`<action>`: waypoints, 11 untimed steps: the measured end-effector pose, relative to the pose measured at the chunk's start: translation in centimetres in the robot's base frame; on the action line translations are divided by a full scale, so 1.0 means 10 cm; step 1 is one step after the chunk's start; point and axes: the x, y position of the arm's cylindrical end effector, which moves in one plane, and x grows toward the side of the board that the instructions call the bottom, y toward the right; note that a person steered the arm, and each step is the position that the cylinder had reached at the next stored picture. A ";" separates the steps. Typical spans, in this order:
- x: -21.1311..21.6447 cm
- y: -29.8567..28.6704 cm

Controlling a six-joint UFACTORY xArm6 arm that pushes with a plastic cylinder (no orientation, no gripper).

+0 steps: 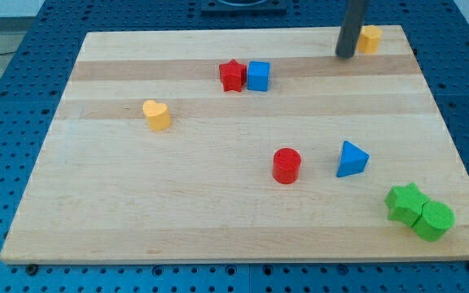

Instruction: Move the yellow heart right bottom of the blue cube

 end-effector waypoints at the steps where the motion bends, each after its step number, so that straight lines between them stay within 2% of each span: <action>1: 1.16 -0.43; 2: 1.71 -1.23; 4: 1.73 -2.79; 5: 1.42 -3.61; 6: 1.23 -3.42; 7: 1.13 -2.91; 8: 1.01 -2.78; 9: 0.92 -2.93; 10: 0.92 -2.73; 11: 0.89 -2.26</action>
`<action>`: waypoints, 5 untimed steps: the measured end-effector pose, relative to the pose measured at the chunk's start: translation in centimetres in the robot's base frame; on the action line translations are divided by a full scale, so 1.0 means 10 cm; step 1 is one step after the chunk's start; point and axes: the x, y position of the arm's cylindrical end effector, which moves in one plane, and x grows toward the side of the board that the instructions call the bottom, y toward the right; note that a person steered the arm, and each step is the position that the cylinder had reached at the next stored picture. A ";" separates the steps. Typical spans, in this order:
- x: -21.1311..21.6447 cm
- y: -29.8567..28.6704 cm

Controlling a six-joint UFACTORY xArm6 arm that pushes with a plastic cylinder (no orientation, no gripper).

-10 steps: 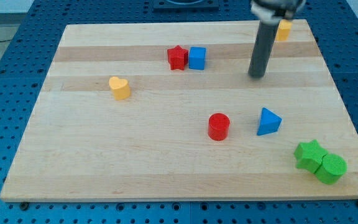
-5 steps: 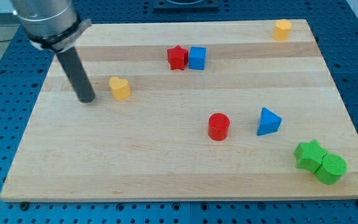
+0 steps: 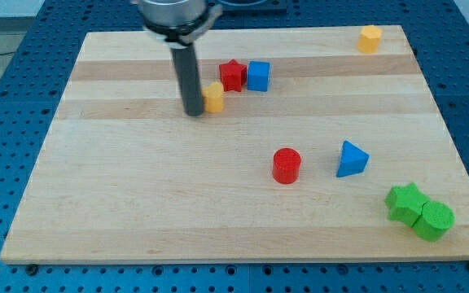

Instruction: Move the yellow heart right bottom of the blue cube

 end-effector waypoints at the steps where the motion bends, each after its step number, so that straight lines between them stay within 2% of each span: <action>1: -0.09 0.41; 2: -0.21 0.57; 4: -0.34 0.00; 5: -0.57 0.21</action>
